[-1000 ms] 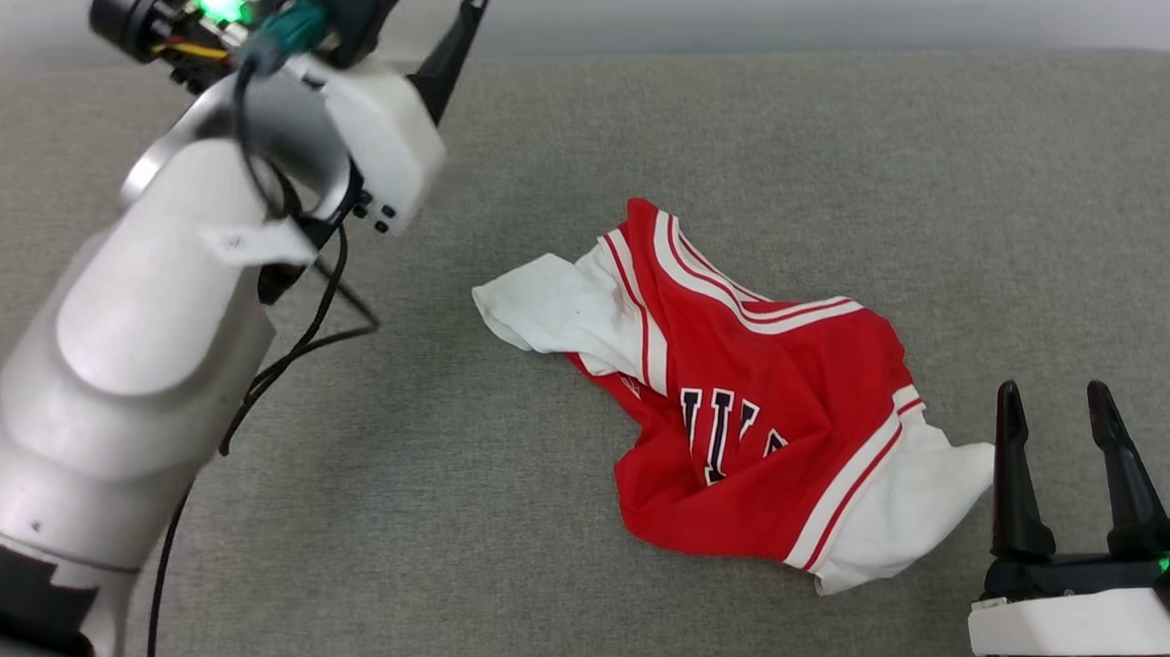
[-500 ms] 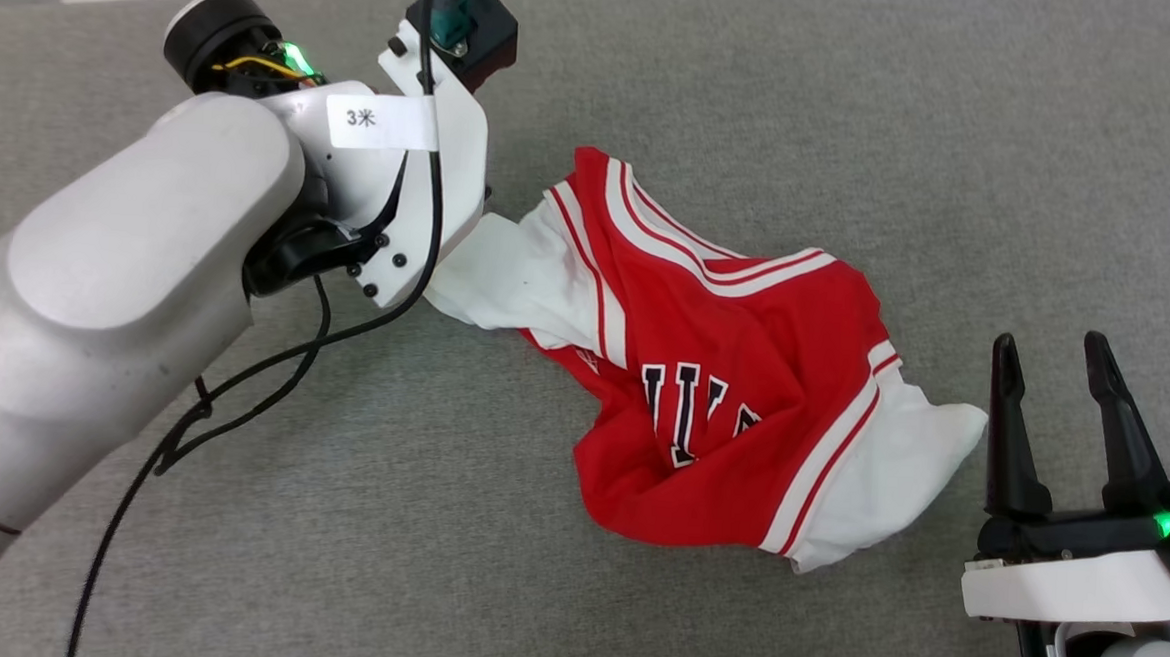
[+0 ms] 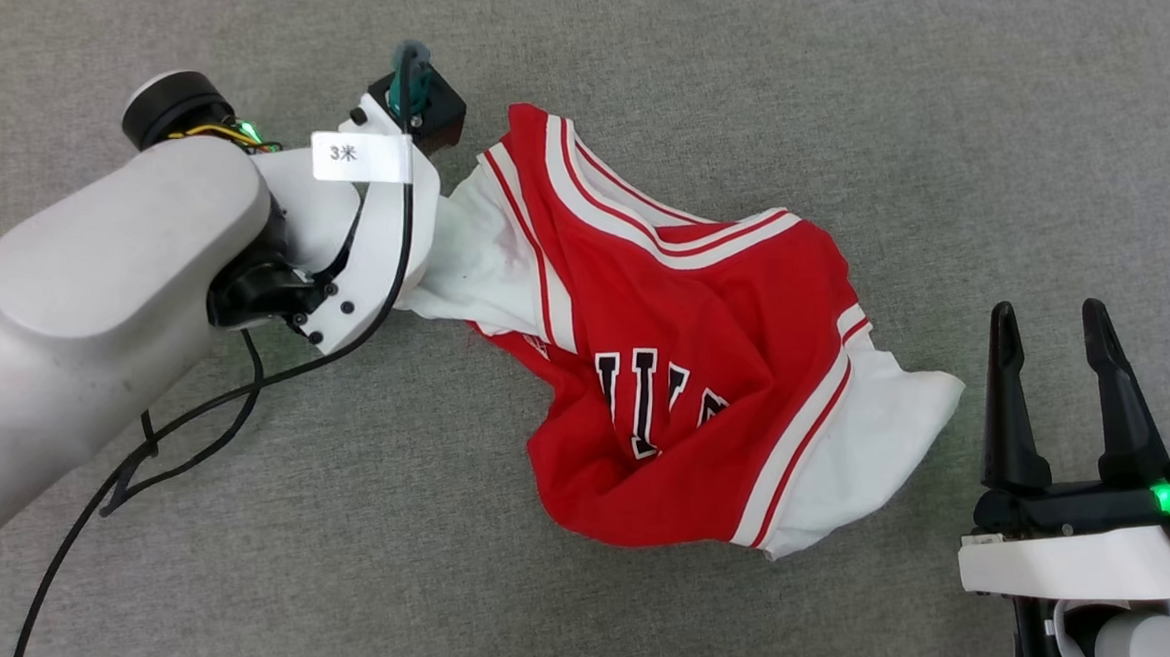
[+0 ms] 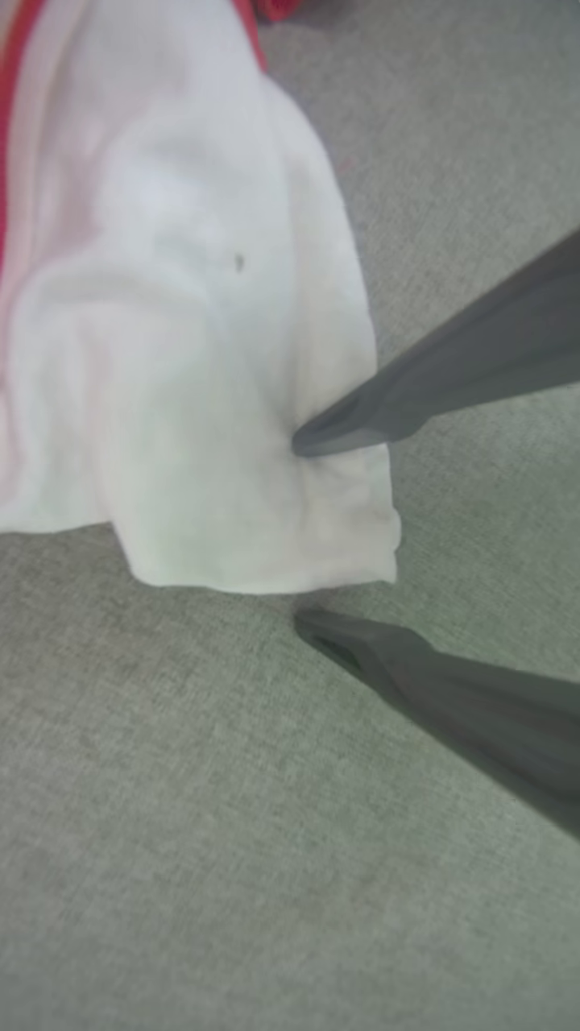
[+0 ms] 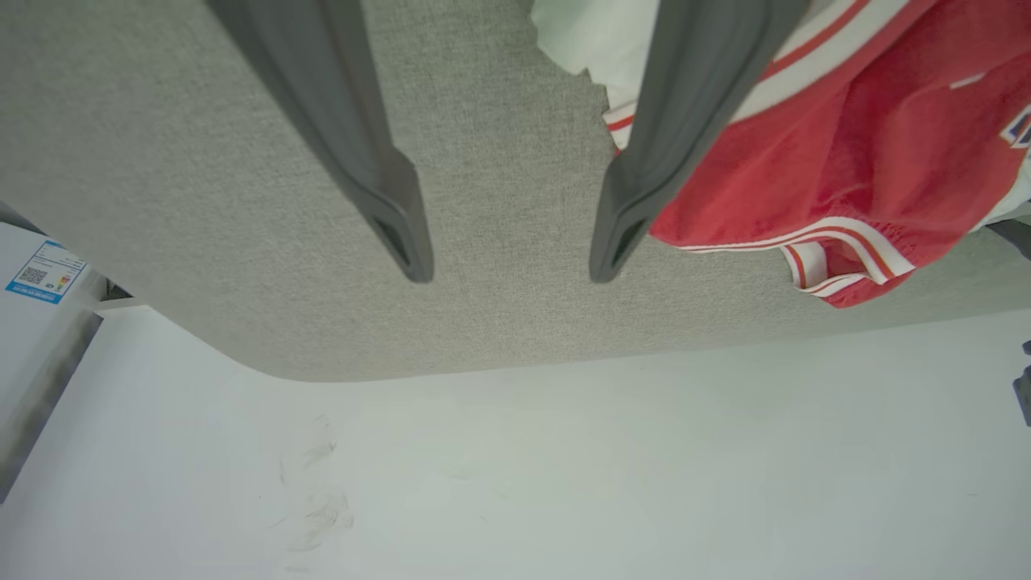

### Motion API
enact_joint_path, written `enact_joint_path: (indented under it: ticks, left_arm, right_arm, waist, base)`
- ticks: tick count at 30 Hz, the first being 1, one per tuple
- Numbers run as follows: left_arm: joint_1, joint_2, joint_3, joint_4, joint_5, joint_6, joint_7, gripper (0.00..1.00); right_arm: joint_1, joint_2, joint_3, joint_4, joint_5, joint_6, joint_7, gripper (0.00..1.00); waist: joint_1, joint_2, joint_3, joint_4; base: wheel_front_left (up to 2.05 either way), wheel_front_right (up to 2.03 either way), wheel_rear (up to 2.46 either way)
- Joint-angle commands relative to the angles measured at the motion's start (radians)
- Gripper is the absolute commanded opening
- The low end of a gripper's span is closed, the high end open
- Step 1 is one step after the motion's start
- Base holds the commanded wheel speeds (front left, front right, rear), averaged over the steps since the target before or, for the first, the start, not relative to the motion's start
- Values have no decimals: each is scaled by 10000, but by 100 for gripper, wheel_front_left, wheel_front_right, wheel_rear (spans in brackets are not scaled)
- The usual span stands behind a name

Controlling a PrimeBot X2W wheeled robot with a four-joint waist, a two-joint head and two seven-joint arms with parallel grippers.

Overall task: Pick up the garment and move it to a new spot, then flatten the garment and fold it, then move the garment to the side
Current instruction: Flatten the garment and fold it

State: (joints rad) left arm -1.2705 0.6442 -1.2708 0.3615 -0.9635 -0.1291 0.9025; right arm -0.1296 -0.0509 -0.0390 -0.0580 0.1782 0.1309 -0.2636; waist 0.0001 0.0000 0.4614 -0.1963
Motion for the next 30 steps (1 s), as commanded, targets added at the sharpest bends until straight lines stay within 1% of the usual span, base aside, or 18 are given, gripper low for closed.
enact_joint_path:
  ticks: [1, 2, 5, 11, 13, 17, 19, 22, 25, 27, 30]
  left_arm:
    - [501, 45, -185, 62, -57, 8, 161, 15]
    - [546, 83, -196, 34, -97, 8, 155, 0]
    - [571, 152, -195, -80, -146, 8, 24, 0]
    - [184, 225, -94, -270, -458, 7, -976, 0]
    - [137, 315, -94, -317, -534, 7, -1103, 0]
    - [222, 866, -96, -482, -901, 7, -1532, 0]
    - [450, 1269, -100, -517, -994, 7, -1590, 0]
    - [825, 1870, -97, -426, -1256, 7, -1682, 0]
    - [1317, 2364, -91, -50, -1591, 7, -1885, 0]
    - [1654, 2539, -65, 274, -1820, 54, -2035, 0]
    - [2181, 2649, -35, 856, -2179, 168, -2270, 0]
  right_arm:
    - [-156, 14, -39, -7, 38, -5, -16, 100]
    - [-155, 14, -59, 3, 38, -5, -16, 100]
    - [-150, 14, -135, 64, -12, -3, -16, 100]
    - [118, 14, -263, 133, -151, -5, -16, 100]
    - [160, 12, -274, 135, -162, -5, -16, 100]
    - [336, 14, -326, 166, -217, -5, -16, 100]
    - [375, 12, -330, 168, -250, -3, -16, 100]
    - [467, 12, -325, 178, -258, -3, -16, 100]
    - [475, 12, -342, 179, -280, -5, -16, 100]
    - [497, 12, -336, 171, -335, -5, -16, 100]
    - [485, 12, -342, 169, -393, -5, -16, 100]
  waist:
    - [-1, 0, 69, -32]
    - [-1, 0, 68, -22]
    - [-1, 0, -72, 108]
    - [-1, 0, -748, 643]
    - [-1, 0, -870, 747]
    - [-1, 0, -1262, 1125]
    - [-1, 0, -1377, 1264]
    - [-1, 0, -1455, 1378]
    - [-1, 0, -1467, 1424]
    - [-1, 0, -1450, 1417]
    - [-1, 0, -1418, 1369]
  base:
    - [0, 0, 0]
    - [0, 0, 0]
    - [0, 0, 0]
    - [0, 0, 0]
    - [0, 0, 0]
    - [0, 0, 0]
    - [0, 0, 0]
    - [0, 0, 0]
    - [0, 0, 0]
    - [0, 0, 0]
    - [0, 0, 0]
